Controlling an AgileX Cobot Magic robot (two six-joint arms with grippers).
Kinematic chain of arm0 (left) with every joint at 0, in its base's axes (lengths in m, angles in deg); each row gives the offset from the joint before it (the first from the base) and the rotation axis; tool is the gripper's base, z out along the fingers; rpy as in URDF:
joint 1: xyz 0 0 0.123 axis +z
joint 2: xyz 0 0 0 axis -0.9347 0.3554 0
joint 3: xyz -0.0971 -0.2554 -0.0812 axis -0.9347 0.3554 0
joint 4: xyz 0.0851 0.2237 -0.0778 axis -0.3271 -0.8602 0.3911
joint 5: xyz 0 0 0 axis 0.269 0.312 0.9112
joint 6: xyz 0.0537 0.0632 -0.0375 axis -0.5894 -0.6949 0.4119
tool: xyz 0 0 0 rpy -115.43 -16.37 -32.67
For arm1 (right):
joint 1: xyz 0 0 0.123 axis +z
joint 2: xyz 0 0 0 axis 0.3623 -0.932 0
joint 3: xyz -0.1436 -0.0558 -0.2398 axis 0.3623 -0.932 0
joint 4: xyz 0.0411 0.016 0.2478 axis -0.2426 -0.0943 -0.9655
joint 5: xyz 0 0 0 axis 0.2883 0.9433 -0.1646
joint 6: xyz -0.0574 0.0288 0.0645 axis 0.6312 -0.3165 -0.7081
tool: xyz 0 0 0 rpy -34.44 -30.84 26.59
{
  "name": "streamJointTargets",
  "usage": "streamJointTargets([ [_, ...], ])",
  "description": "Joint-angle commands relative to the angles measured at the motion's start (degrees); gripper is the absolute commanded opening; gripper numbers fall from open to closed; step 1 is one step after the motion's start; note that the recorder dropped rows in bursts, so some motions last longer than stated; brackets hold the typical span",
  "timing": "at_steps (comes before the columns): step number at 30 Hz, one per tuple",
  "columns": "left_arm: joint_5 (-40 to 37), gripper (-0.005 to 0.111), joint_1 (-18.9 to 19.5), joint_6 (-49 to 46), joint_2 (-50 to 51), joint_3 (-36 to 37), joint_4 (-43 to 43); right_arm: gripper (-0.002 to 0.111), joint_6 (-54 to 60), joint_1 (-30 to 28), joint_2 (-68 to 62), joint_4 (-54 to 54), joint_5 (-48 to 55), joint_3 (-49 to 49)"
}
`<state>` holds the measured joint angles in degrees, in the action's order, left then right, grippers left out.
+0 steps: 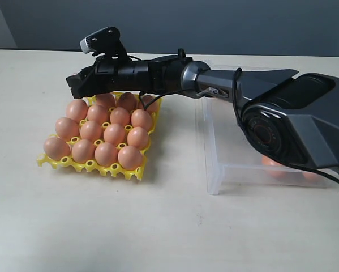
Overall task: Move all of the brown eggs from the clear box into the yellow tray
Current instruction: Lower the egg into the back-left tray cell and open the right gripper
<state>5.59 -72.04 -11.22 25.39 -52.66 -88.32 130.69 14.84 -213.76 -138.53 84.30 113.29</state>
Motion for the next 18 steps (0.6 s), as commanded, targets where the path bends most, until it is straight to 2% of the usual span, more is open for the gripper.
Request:
streamJointTargets([
  [1, 0.3, 0.012, -0.1, 0.1, 0.4, 0.3, -0.1, -0.001, -0.1, -0.1, 0.1, 0.3, -0.2, 0.5],
  [18, 0.3, 0.012, -0.1, 0.1, 0.4, 0.3, -0.1, -0.001, -0.4, -0.1, 0.1, 1.2, -1.6, 0.5],
])
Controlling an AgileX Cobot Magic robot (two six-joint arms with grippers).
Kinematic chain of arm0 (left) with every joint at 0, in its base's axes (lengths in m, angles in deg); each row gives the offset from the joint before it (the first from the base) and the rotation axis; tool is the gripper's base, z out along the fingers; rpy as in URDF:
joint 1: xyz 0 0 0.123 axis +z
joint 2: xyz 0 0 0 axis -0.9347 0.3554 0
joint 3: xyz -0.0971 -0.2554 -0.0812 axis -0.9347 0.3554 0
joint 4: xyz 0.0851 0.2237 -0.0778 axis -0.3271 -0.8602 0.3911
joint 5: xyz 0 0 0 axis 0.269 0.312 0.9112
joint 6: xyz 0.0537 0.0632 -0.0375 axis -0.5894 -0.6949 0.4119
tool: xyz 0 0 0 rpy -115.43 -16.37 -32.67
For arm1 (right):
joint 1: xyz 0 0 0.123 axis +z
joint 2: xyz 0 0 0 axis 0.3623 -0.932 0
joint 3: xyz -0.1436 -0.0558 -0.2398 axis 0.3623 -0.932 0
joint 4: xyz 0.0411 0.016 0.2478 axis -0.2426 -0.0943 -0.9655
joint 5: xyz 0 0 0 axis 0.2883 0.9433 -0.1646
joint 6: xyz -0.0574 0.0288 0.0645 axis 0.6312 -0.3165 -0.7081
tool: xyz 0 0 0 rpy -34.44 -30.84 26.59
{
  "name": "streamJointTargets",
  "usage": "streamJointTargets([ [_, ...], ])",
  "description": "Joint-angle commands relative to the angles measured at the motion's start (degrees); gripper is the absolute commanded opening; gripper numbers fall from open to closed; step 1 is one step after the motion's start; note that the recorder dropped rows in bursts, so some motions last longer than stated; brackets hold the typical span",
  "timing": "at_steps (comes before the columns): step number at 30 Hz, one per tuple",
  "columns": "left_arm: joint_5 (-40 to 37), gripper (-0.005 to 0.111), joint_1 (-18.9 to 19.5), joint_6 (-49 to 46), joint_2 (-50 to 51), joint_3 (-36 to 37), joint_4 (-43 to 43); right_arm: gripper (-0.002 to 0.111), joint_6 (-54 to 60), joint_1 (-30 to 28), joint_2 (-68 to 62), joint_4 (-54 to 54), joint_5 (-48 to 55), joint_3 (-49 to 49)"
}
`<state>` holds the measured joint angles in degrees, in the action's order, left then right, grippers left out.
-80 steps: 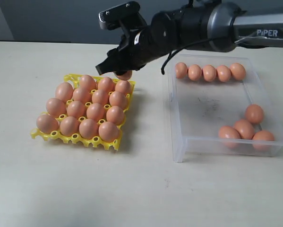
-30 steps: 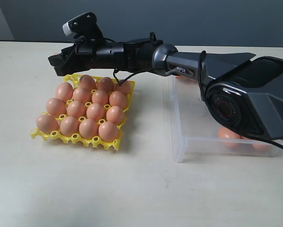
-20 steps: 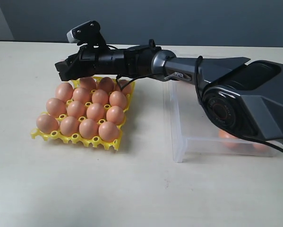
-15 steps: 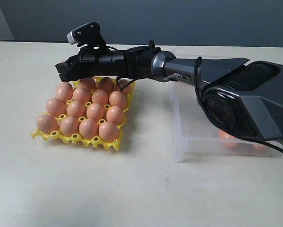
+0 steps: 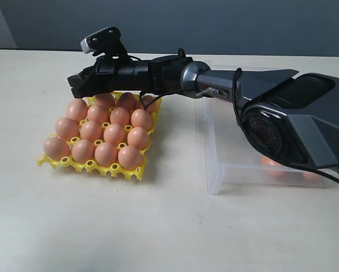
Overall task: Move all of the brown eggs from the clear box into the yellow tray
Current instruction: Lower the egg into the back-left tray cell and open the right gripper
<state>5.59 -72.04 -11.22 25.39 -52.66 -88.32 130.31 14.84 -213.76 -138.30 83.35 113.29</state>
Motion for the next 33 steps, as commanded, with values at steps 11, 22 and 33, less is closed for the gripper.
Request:
streamJointTargets([
  [11, 0.3, 0.012, -0.1, 0.1, 0.4, 0.3, -0.1, -0.001, -1.7, -0.1, 0.1, 4.0, -2.5, 0.5],
  [22, 0.3, 0.012, -0.1, 0.1, 0.4, 0.3, -0.1, 0.034, -2.5, 0.0, 0.1, 5.5, -2.4, 0.5],
  [33, 0.3, 0.012, -0.1, 0.1, 0.4, 0.3, -0.1, 0.045, -2.6, 2.3, 0.1, 9.9, -6.4, 0.5],
])
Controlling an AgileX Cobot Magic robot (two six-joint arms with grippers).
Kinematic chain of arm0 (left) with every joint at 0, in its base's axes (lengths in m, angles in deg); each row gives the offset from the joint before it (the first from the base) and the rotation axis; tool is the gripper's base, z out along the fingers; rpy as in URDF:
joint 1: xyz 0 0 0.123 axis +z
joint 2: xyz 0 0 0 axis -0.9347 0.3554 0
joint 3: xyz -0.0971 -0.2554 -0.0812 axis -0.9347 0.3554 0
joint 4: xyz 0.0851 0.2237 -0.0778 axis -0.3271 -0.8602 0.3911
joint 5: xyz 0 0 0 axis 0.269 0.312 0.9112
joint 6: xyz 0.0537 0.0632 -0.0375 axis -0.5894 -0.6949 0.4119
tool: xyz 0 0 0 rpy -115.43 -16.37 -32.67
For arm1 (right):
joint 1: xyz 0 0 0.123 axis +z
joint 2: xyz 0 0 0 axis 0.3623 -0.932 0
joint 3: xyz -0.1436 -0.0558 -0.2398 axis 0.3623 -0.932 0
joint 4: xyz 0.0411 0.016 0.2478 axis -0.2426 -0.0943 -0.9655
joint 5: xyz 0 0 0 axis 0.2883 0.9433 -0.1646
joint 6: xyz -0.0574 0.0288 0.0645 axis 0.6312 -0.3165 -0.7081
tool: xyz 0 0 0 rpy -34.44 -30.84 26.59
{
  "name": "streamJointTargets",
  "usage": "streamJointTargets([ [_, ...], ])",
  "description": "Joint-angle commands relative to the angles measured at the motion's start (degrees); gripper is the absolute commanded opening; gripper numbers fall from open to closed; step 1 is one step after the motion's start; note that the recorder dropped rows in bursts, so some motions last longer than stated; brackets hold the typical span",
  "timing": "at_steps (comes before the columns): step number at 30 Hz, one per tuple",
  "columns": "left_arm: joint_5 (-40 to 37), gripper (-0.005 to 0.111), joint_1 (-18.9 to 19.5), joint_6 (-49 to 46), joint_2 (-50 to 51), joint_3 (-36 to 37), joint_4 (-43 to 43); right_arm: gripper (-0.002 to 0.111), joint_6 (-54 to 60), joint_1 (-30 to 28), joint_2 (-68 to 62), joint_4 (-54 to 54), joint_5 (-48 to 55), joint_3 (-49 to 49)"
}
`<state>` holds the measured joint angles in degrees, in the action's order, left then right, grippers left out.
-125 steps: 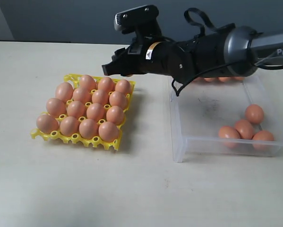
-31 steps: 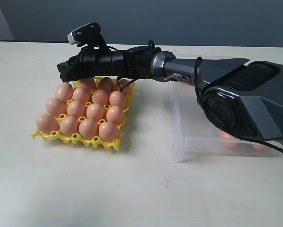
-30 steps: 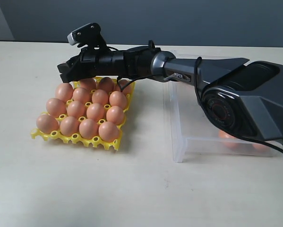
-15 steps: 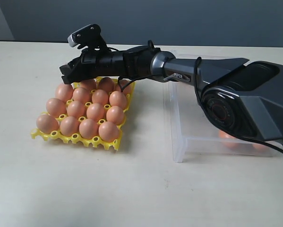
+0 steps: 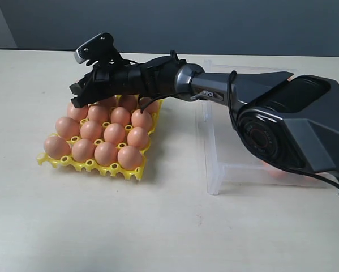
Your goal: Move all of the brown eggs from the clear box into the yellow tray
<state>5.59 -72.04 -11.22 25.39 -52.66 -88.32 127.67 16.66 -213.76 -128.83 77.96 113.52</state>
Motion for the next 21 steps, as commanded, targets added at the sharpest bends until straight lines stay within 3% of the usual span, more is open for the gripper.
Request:
streamJointTargets([
  [1, 0.3, 0.012, -0.1, 0.1, 0.4, 0.3, -0.1, 0.045, -0.1, 0.5, 0.1, 0.5, -1.0, 0.2],
  [11, 0.3, 0.012, -0.1, 0.1, 0.4, 0.3, -0.1, 0.045, -0.6, 0.5, 1.4, 1.7, -1.5, 0.2],
  [21, 0.3, 0.012, -0.1, 0.1, 0.4, 0.3, -0.1, 0.055, -6.4, 0.5, 1.9, 6.5, -1.7, 0.2],
])
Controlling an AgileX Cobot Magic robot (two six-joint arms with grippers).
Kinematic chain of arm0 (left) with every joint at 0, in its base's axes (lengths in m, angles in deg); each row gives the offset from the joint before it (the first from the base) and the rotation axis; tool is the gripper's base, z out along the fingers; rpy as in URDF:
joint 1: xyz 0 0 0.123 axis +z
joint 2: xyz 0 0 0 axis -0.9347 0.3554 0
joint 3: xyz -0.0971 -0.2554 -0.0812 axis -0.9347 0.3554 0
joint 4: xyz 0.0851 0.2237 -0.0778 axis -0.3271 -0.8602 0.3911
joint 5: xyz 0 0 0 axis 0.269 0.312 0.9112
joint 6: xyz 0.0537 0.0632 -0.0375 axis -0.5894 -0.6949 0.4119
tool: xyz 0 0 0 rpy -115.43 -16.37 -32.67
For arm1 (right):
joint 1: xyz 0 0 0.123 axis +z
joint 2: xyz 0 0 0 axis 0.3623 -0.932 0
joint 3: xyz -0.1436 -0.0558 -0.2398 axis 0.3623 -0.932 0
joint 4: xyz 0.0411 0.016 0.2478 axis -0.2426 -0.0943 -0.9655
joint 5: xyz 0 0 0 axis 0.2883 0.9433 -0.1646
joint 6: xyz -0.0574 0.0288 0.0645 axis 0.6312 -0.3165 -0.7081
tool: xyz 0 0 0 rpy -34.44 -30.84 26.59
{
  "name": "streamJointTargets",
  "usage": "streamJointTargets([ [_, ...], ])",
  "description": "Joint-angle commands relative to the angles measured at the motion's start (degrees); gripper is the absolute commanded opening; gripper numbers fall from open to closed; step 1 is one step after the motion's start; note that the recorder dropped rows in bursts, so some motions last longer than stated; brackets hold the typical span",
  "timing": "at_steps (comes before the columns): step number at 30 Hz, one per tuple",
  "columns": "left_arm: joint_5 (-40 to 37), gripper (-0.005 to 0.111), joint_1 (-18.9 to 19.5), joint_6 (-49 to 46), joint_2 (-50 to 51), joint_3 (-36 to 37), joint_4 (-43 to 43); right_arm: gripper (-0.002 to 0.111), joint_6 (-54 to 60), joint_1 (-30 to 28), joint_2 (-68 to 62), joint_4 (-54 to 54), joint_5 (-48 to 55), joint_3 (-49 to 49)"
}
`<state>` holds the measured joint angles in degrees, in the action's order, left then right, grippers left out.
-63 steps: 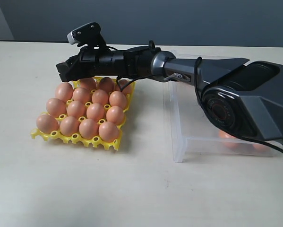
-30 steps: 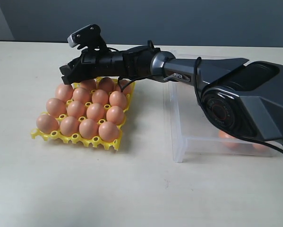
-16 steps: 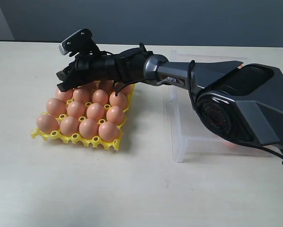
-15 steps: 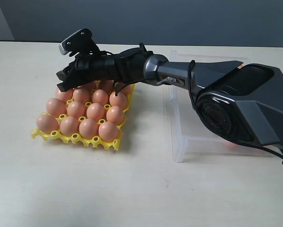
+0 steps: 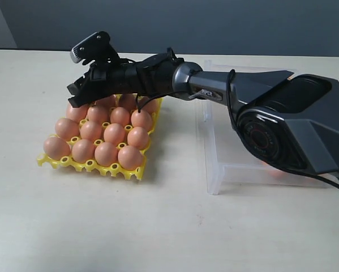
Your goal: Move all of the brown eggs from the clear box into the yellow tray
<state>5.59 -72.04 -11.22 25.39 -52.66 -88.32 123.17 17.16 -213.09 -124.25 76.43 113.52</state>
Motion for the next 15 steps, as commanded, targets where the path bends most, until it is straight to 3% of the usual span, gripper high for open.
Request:
streamJointTargets([
  [1, 0.3, 0.012, -0.1, 0.1, 0.4, 0.3, -0.1, 0.055, -1.9, 0.0, 1.4, 2.1, -0.2, 0.2],
  [11, 0.3, 0.012, -0.1, 0.1, 0.4, 0.3, -0.1, 0.053, -9.2, 0.0, 8.2, 6.8, -0.2, 0.2],
  [15, 0.3, 0.012, -0.1, 0.1, 0.4, 0.3, -0.1, 0.033, -21.5, 0.0, 12.9, 22.1, 1.9, 0.2],
])
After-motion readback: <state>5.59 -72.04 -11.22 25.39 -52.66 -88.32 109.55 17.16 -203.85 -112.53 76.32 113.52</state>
